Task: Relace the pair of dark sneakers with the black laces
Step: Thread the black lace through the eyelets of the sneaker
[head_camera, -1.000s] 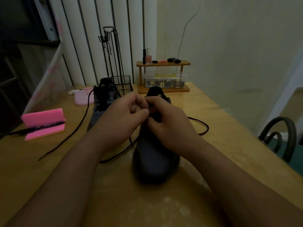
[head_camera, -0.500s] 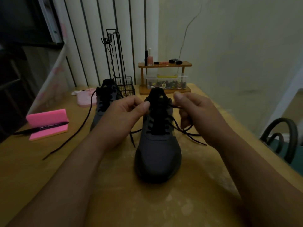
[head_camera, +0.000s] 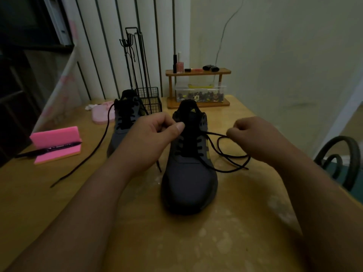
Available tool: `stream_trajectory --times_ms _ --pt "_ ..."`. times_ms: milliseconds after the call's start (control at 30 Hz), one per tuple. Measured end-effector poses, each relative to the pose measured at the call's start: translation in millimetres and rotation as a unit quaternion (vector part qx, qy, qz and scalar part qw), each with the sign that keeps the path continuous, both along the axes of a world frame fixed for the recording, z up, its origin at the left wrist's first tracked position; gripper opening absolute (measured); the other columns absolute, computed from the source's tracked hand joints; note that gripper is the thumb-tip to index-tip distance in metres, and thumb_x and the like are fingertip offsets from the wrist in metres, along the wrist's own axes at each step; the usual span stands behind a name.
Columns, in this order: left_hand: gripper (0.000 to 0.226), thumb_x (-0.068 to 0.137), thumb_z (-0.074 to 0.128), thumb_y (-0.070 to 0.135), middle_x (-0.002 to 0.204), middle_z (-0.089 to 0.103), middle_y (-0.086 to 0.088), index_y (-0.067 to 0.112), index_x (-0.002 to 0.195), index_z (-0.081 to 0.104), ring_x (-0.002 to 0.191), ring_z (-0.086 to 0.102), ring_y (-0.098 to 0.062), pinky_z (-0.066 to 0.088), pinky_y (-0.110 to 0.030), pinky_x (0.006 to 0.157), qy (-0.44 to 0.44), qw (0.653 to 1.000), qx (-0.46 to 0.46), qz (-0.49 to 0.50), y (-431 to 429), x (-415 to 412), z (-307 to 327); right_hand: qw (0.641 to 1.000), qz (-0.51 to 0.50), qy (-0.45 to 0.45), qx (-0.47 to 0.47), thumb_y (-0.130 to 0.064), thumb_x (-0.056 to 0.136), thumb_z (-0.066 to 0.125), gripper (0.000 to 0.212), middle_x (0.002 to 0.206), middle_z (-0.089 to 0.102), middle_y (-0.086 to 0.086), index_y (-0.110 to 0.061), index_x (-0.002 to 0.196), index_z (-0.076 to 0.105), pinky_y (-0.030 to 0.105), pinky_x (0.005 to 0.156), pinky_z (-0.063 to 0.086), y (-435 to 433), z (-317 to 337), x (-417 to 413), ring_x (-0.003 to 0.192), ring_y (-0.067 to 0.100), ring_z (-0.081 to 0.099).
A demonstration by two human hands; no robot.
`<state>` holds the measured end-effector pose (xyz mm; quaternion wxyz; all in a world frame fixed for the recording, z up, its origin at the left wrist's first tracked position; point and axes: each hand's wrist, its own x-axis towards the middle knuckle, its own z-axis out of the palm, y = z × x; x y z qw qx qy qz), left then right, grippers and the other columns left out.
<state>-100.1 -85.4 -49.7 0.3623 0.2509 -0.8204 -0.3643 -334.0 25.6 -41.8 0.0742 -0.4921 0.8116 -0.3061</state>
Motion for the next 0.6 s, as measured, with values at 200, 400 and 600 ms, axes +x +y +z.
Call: stream_trajectory --times_ms 200,400,600 --pt "0.015 0.1 0.066 0.033 0.088 0.073 0.001 0.021 0.095 0.073 0.084 0.07 -0.012 0.059 -0.029 0.074 0.0 1.0 -0.01 -0.025 8 -10 -4 0.965 0.177 0.017 -0.195 -0.052 0.099 0.053 0.028 0.104 0.062 -0.014 -0.03 0.112 0.063 0.025 0.079 0.052 -5 -2 39 0.097 0.002 0.06" --pt "0.013 0.101 0.065 0.032 0.09 0.074 0.004 0.022 0.097 0.072 0.085 0.071 -0.008 0.06 -0.029 0.072 -0.009 1.0 -0.008 -0.02 6 -11 -7 0.961 0.227 -0.033 -0.155 -0.034 0.101 0.064 0.007 0.091 0.068 -0.013 -0.029 0.102 0.069 0.015 0.068 0.05 -7 -6 45 0.084 0.0 0.064" --pt "0.036 0.104 0.055 0.047 0.056 0.048 0.01 0.017 0.086 0.064 0.047 0.041 -0.002 0.038 -0.017 0.045 0.016 0.998 0.016 0.063 -5 -1 -2 0.975 0.121 -0.011 -0.188 -0.034 0.104 0.058 0.02 0.076 0.059 -0.007 -0.021 0.09 0.064 0.029 0.062 0.042 -7 -7 24 0.067 0.005 0.051"
